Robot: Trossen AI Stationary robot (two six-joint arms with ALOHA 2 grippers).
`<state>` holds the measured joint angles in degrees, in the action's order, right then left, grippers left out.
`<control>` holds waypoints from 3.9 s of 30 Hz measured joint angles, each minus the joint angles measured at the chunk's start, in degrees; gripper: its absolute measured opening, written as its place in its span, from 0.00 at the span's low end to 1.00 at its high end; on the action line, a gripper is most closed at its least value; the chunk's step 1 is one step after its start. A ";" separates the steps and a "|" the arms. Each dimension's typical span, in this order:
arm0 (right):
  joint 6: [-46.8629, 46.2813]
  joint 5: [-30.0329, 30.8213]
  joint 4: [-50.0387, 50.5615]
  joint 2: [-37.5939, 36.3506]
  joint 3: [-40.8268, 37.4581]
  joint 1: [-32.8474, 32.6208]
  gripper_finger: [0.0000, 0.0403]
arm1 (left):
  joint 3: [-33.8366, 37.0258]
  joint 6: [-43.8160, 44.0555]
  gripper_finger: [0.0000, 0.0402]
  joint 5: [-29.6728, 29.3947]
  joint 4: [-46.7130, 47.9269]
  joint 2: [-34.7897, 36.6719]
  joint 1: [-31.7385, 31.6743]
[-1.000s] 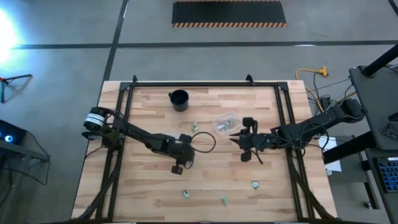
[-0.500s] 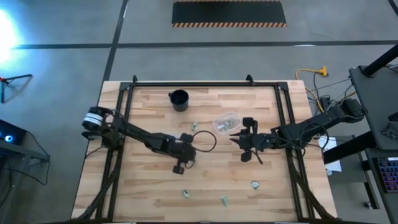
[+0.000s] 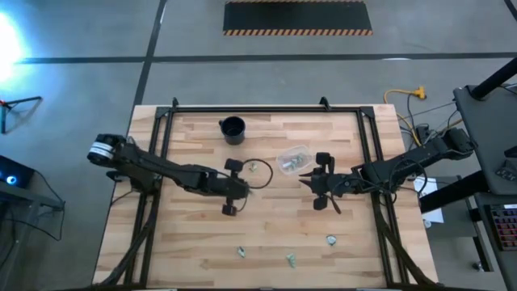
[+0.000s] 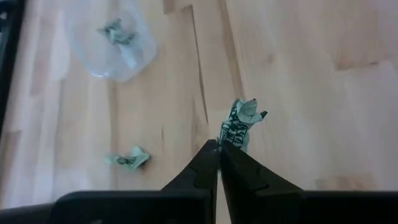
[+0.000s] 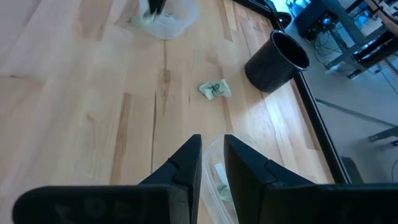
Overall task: Pick and place items into bin
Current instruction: Put the stevia packet into the circle transparent bin, then put the stevia packet into the rectangle transparent bin
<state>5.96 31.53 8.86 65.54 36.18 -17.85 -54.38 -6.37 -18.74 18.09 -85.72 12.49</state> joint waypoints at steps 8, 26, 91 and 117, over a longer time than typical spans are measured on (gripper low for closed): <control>0.00 0.03 -0.07 0.00 0.00 0.00 0.14 | 0.33 2.80 0.00 -5.99 8.49 4.98 0.09; 0.00 0.11 -0.18 0.00 0.00 0.00 0.14 | 4.53 18.08 0.00 -8.37 22.89 5.10 1.26; 18.06 -24.11 -5.22 30.63 25.82 16.03 0.14 | 5.45 31.45 0.16 -27.01 25.20 21.10 19.38; 21.68 -36.35 7.26 49.89 45.06 28.12 0.33 | 8.00 33.09 0.16 -27.20 27.88 22.51 20.63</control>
<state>27.64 -4.82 16.13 115.43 81.25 10.28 -46.38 26.72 -45.94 45.97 -63.21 33.12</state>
